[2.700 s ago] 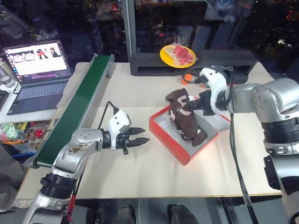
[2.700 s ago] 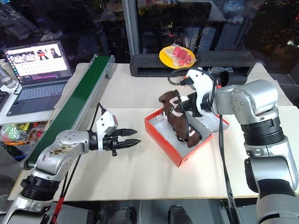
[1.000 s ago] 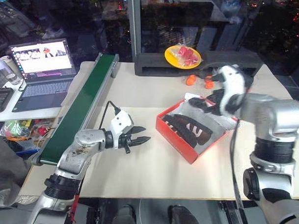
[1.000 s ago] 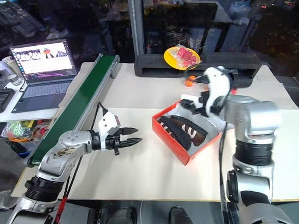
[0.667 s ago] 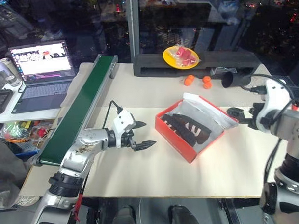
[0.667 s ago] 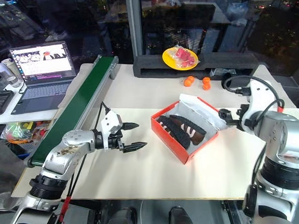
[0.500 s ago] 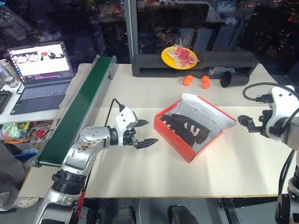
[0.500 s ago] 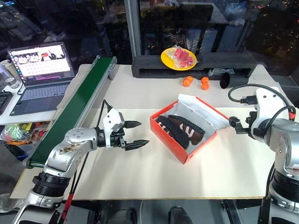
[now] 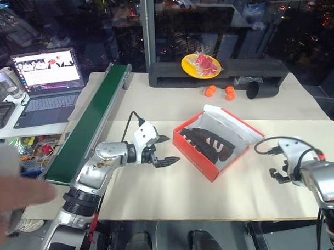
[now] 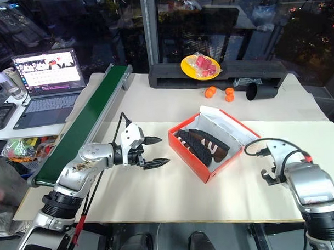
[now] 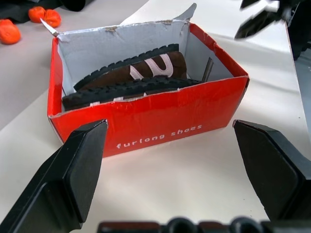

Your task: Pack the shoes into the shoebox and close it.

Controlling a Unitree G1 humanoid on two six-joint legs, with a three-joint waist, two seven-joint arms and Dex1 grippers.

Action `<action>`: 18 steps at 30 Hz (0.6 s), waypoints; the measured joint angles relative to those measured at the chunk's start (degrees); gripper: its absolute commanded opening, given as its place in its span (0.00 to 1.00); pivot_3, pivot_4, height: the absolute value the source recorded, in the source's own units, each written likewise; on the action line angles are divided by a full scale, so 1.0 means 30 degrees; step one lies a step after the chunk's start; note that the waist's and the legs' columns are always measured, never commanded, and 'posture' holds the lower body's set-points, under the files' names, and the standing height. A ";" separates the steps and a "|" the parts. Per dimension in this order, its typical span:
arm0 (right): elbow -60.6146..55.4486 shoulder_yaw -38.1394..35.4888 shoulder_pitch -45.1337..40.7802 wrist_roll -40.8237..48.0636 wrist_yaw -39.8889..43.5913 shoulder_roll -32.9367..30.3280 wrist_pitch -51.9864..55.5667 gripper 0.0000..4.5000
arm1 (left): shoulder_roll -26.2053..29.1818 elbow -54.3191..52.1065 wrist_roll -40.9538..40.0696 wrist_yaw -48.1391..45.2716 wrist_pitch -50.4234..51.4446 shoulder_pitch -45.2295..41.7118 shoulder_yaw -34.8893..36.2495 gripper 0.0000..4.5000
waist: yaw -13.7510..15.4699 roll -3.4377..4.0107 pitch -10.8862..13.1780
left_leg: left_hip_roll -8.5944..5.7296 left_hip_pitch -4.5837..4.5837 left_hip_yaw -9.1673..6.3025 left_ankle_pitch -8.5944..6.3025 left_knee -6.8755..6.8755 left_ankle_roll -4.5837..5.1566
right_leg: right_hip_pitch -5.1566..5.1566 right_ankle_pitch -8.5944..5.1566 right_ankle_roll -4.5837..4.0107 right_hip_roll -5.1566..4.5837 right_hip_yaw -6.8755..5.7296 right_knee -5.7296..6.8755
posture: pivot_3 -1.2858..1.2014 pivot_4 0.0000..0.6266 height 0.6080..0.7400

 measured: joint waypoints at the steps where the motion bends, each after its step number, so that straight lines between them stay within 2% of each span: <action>1: 0.1128 -0.0120 -0.0452 0.0016 0.0003 0.0597 -0.0659 1.00 | -0.0023 0.0054 0.0018 -0.0004 -0.0010 -0.0049 -0.0002 0.98 | -0.0052 0.0000 0.0000 | 0.0000 0.0001 0.0002 0.0000 0.0002 0.0000 | 0.0001 0.0001 0.0001 0.0002 0.0002 -0.0004 | 0.52 0.24 1.00; 3: 0.3666 -0.0553 -0.1511 0.0138 0.0000 0.1693 -0.2159 1.00 | -0.0136 0.0142 0.0028 -0.0041 -0.0066 -0.0134 -0.0024 0.98 | -0.0100 0.0001 0.0001 | -0.0004 0.0002 0.0002 0.0001 0.0000 0.0000 | 0.0003 0.0002 0.0002 0.0004 0.0006 0.0002 | 0.52 0.24 1.00; 9: 1.0090 -0.4773 -0.4709 0.1475 -0.0593 0.3755 -0.5899 1.00 | -0.0150 0.0353 0.0060 -0.0086 -0.0394 -0.0232 -0.0041 0.98 | -0.0213 -0.0004 0.0003 | 0.0000 0.0014 -0.0003 0.0002 -0.0003 0.0000 | 0.0022 0.0009 0.0013 0.0008 0.0005 0.0001 | 0.52 0.24 1.00; 14: 1.2519 -0.6333 -0.5447 0.1820 -0.0982 0.3954 -0.7507 0.69 | -0.0064 0.0407 0.0115 -0.0075 -0.0398 -0.0232 -0.0030 1.00 | -0.0131 -0.0004 0.0003 | -0.0012 0.0010 0.0001 0.0000 -0.0016 0.0000 | 0.0029 0.0007 0.0018 -0.0005 0.0008 -0.0013 | 0.52 0.24 1.00; 18: 1.4728 -0.6459 -0.6466 0.1801 -0.0912 0.3915 -0.8949 0.37 | 0.0005 0.0399 0.0116 -0.0068 -0.0397 -0.0230 -0.0008 1.00 | -0.0427 -0.0005 0.0003 | -0.0008 0.0038 0.0002 0.0002 -0.0008 -0.0002 | 0.0054 0.0014 0.0021 -0.0001 0.0014 -0.0005 | 0.52 0.24 1.00</action>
